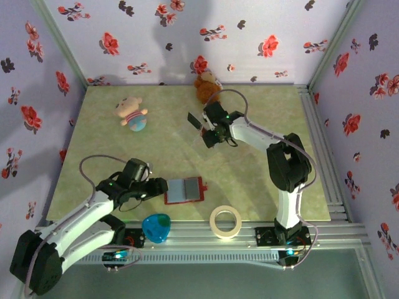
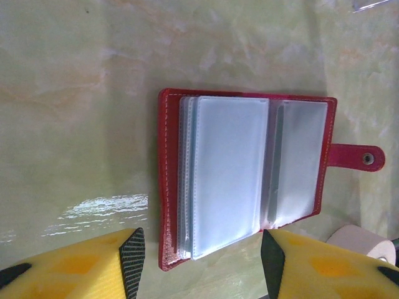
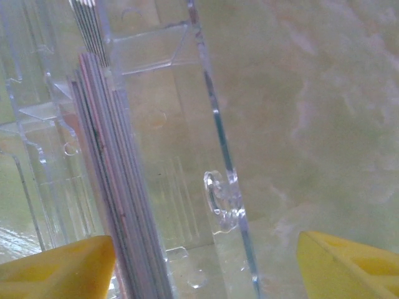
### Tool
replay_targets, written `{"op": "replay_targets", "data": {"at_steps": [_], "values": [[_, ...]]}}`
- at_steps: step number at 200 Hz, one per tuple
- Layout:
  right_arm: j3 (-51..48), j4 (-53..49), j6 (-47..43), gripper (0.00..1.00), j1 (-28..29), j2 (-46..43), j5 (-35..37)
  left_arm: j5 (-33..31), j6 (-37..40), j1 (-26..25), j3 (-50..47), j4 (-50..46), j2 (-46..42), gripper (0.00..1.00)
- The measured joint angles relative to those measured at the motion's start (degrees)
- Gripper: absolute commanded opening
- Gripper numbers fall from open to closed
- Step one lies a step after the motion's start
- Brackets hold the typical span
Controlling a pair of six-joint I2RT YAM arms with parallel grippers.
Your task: Put the credit cards into the card holder
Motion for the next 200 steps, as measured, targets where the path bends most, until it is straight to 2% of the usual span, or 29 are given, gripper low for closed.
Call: {"op": "replay_targets", "data": {"at_steps": [59,119,159,200], "values": [[-2.0,1.6,-0.8,0.65,0.4,-3.3,6.4,0.0,0.0,0.0,0.0,0.9,0.7,0.56],[-3.0,2.8,-1.9,0.48,1.1,-3.8,8.1,0.0,0.0,0.0,-1.1,2.2,0.7,0.56],[-3.7,3.7,-2.2,0.42,1.5,-4.9,9.1,0.1,0.0,0.0,-1.4,3.0,0.7,0.56],[-3.7,4.0,-2.3,0.41,1.6,-5.0,11.5,0.5,0.0,0.0,-1.5,3.5,0.7,0.57]]}}
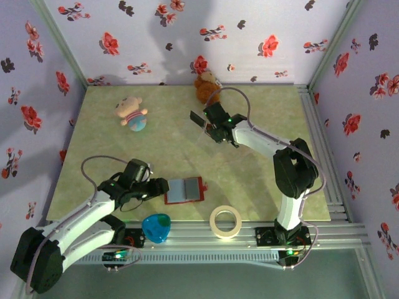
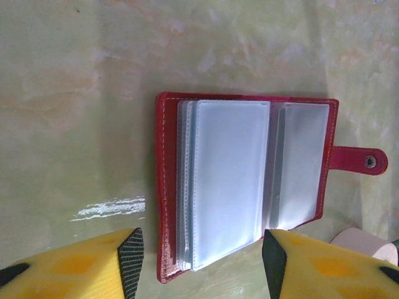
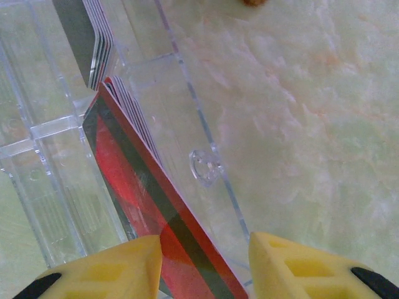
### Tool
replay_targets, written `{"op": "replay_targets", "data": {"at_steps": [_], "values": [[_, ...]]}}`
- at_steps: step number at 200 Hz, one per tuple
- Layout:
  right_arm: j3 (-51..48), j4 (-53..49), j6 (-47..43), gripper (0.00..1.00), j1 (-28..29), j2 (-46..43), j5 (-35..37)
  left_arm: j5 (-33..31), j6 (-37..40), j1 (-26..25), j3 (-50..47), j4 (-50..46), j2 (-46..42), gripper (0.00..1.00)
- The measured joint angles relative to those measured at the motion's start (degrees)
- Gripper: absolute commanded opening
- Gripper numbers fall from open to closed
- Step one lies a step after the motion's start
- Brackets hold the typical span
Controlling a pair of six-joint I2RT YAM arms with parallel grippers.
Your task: Put the credit cards into the card holder
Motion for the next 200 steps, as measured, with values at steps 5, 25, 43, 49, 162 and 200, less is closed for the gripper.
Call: {"op": "replay_targets", "data": {"at_steps": [5,25,43,49,162,200], "values": [[0.0,0.0,0.0,0.41,0.0,0.0,0.2,0.0,0.0,0.0,0.0,0.2,0.0,0.57],[0.0,0.0,0.0,0.40,0.0,0.0,0.6,0.2,0.2,0.0,0.0,0.5,0.5,0.57],[0.0,0.0,-0.2,0.37,0.0,-0.1,0.8,0.4,0.2,0.0,0.0,0.5,0.9,0.57],[0.0,0.0,-0.2,0.37,0.0,-0.2,0.8,0.4,0.2,0.0,0.0,0.5,0.9,0.57],[-0.4,1.1,-0.6,0.17,0.9,-1.8,0.1,0.7,0.3,0.0,-0.1,0.6,0.0,0.58],[-1.3,1.3,-0.3,0.09,0.9,-3.5,-3.3,1.0,0.5,0.0,0.0,0.1,-0.7,0.57]]}}
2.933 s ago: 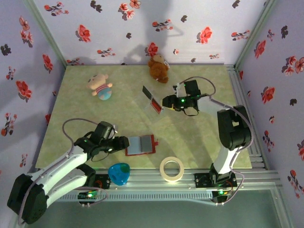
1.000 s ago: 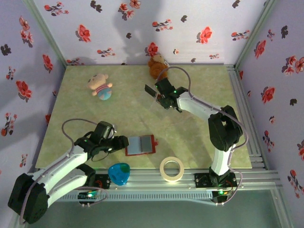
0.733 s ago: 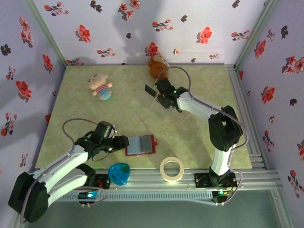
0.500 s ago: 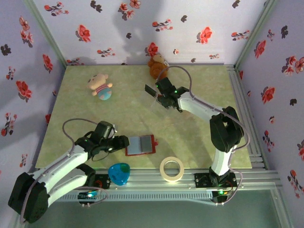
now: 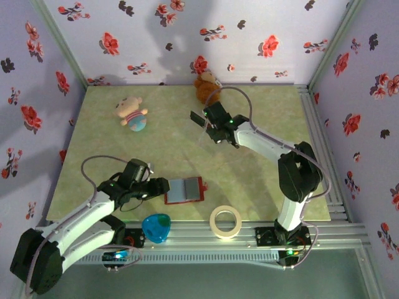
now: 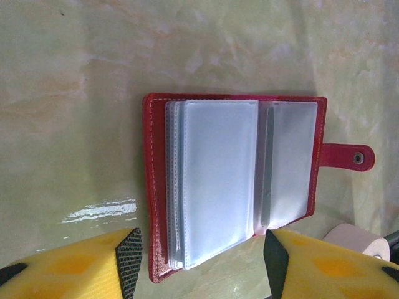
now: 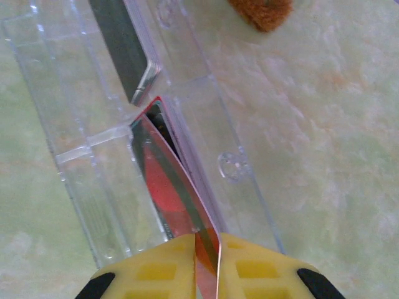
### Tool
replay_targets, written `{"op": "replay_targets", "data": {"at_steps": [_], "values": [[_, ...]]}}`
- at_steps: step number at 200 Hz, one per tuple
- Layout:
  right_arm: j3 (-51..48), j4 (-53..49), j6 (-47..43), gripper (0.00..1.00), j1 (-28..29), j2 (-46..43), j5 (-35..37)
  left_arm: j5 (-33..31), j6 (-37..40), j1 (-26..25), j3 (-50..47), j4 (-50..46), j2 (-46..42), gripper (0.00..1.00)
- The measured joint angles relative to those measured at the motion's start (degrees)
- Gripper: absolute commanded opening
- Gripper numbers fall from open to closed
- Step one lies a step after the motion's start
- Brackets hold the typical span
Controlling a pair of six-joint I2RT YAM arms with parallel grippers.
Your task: Put the credit cards into the card holder
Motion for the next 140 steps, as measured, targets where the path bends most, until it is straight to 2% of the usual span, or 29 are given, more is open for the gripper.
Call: {"op": "replay_targets", "data": {"at_steps": [16,79,140], "values": [[-0.7,0.0,0.5,0.05,0.0,-1.7,-2.3,0.5,0.2,0.0,0.8,-1.0,-0.4,0.57],[-8.2,5.4,6.3,0.05,0.1,-14.8,-11.7,3.1,0.0,0.0,8.5,-2.3,-5.9,0.58],[-20.4,16.9,19.9,0.05,0.1,-30.7,-25.0,10.1,-3.0,0.0,10.1,7.5,-5.8,0.59]]}}
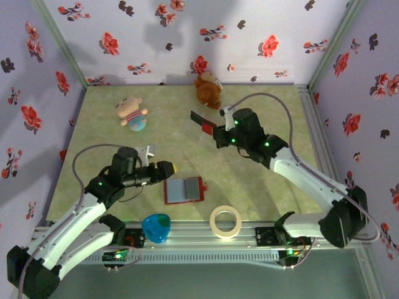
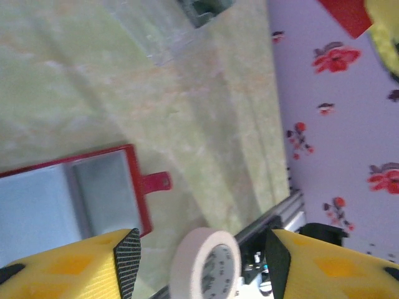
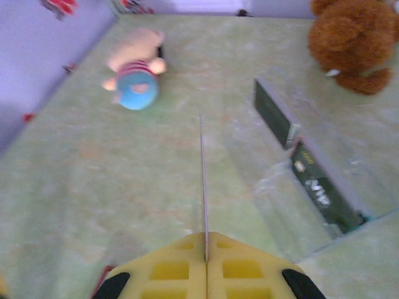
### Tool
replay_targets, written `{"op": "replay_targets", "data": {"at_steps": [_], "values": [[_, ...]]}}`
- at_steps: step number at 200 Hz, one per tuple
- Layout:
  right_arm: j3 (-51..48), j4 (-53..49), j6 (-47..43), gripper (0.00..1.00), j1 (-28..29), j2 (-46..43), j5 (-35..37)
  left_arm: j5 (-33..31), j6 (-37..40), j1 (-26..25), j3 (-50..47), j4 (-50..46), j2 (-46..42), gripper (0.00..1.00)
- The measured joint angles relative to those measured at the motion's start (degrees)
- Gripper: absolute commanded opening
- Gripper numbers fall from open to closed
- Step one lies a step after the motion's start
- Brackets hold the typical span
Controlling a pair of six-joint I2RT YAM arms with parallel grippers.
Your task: Put the credit cards into the card holder
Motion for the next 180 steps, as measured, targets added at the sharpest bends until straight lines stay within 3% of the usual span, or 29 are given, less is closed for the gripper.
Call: {"op": "replay_targets", "data": {"at_steps": [43,71,120,180], "values": [[-9.2,11.3,14.3,0.00,1.0,-7.0,-6.8,4.8,-2.6,0.0,0.0,11.3,1.2,0.60],[-13.1,20.4,23.5,0.00,4.8,-10.0,-6.8,5.7,-6.7,-0.3,-0.8,23.2,1.3,0.60],[-23.5,37.7,34.5,0.00,14.5,-12.2,3.4,4.2,-11.1,-1.5,-2.8,36.6,3.5,0.56],[-27.9,50.9,38.7,0.00,20.4,-12.2,14.7,1.0,-13.0,-2.5,-3.2,41.3,6.3,0.53]]}}
